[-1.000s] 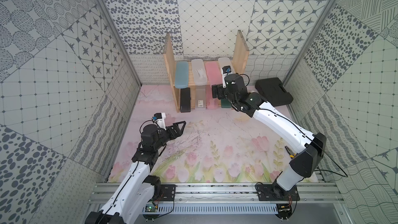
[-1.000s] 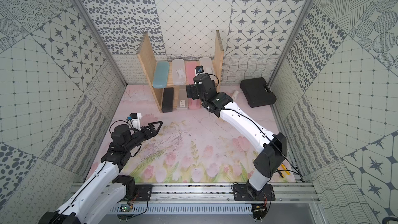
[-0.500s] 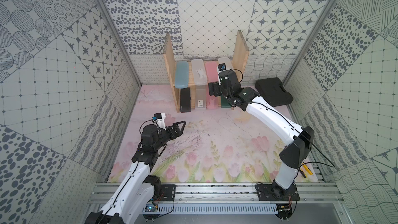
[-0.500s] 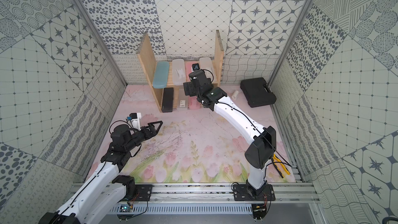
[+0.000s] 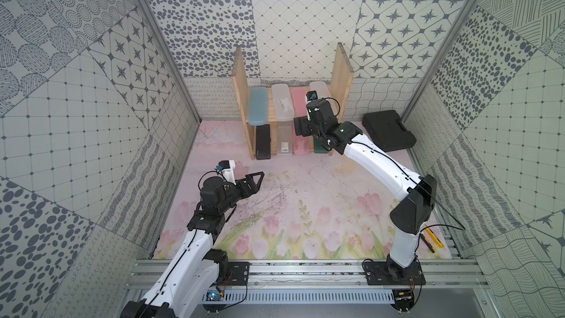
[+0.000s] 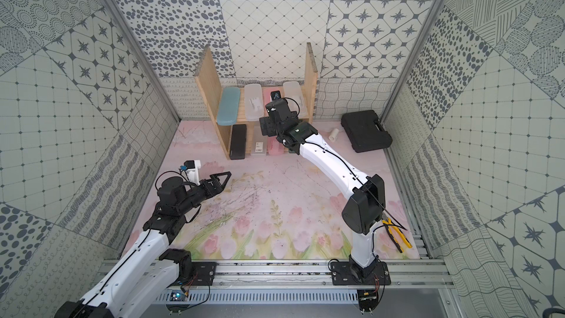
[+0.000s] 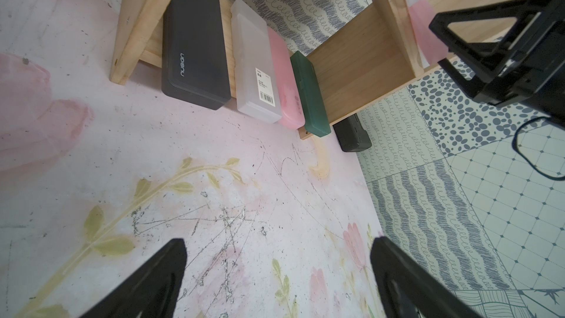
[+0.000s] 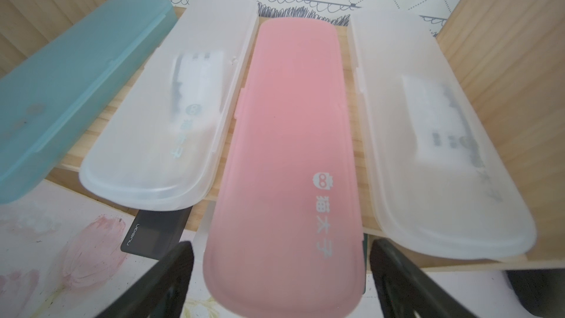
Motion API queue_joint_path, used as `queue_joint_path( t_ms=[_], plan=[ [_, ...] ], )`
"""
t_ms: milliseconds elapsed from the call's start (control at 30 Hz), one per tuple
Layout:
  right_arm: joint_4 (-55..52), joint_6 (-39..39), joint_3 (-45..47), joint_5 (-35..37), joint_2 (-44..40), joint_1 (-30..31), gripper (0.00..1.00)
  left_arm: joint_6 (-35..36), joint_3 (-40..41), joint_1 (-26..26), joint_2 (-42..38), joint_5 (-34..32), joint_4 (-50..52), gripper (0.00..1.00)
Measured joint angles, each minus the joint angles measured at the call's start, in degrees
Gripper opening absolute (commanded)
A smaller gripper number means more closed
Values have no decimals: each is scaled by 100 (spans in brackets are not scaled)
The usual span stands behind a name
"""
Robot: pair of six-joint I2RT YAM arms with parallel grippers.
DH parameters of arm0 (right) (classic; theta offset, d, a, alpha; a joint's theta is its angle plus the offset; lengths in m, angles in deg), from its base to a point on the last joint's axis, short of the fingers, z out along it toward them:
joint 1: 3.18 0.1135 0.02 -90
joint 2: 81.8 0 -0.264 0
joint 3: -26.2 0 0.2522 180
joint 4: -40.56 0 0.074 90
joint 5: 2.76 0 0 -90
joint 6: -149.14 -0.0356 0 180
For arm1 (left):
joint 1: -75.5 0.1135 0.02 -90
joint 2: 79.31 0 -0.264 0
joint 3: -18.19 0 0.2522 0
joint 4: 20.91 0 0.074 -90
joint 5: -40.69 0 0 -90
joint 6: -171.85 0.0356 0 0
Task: Remove the pencil cases from the shelf
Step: Pick up the pencil case from the shelf.
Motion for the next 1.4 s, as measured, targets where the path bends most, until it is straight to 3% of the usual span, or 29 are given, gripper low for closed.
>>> queue_joint_path(
  t_ms=[1000,1400],
  plan=[
    [-28,-66,-264,20,278,-94,76,-2,0,-7,0,-2,0,99],
    [68,-109,-114,11,181,-109,74,-2,0,-4,-11,-4,2,99]
  ],
)
